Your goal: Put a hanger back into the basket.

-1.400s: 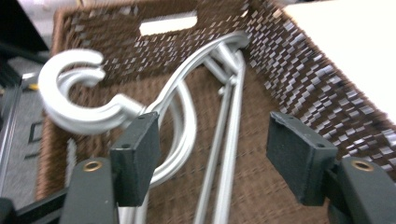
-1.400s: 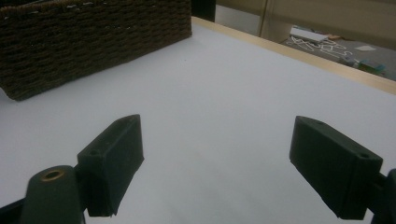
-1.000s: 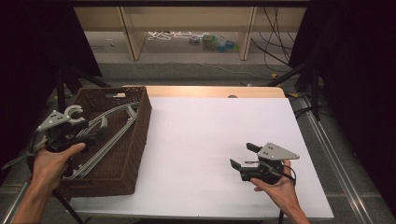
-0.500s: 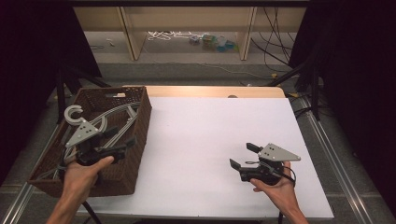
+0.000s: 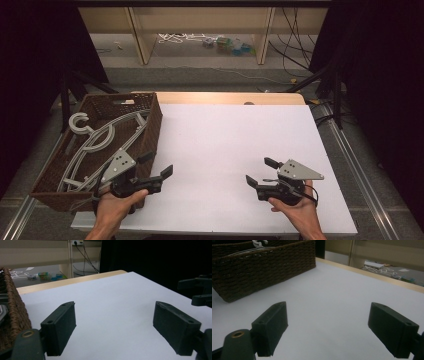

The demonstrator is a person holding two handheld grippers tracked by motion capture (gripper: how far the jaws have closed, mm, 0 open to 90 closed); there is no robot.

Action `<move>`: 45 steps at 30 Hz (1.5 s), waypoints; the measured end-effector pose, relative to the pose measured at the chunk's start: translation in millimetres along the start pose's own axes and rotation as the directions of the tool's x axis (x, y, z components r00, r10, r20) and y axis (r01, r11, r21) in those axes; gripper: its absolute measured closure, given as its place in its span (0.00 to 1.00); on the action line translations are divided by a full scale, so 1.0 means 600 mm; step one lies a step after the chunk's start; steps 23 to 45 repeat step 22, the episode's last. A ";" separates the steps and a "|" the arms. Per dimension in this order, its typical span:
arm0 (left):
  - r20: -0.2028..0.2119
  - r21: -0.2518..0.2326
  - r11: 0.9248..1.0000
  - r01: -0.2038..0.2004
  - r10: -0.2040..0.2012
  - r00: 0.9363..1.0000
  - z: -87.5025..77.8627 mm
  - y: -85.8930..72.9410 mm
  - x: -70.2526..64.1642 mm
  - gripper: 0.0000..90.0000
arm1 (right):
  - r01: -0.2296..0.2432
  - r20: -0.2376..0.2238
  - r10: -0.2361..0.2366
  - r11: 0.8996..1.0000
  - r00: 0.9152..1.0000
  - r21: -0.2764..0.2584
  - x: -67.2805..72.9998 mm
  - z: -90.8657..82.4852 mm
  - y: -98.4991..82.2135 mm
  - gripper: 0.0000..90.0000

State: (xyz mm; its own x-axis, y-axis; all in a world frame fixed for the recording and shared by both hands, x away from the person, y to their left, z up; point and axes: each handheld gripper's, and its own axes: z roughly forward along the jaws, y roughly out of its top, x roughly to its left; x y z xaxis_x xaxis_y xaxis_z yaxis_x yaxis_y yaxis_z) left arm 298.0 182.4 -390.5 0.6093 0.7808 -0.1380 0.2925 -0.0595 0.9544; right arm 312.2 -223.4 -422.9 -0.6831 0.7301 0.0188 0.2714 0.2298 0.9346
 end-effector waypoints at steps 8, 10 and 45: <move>0.010 -0.007 0.999 -0.048 0.048 0.999 0.006 -0.032 -0.010 0.18 | -0.019 -0.005 0.019 1.000 1.000 0.004 0.005 -0.004 -0.006 0.19; 0.016 -0.007 0.999 -0.040 0.040 0.999 0.006 -0.039 -0.013 0.18 | -0.020 -0.007 0.020 1.000 1.000 0.003 0.006 -0.004 -0.006 0.19; 0.018 -0.026 0.997 -0.070 0.071 0.997 0.008 -0.049 -0.008 0.18 | -0.013 0.008 0.013 1.000 1.000 -0.017 0.005 -0.004 -0.008 0.19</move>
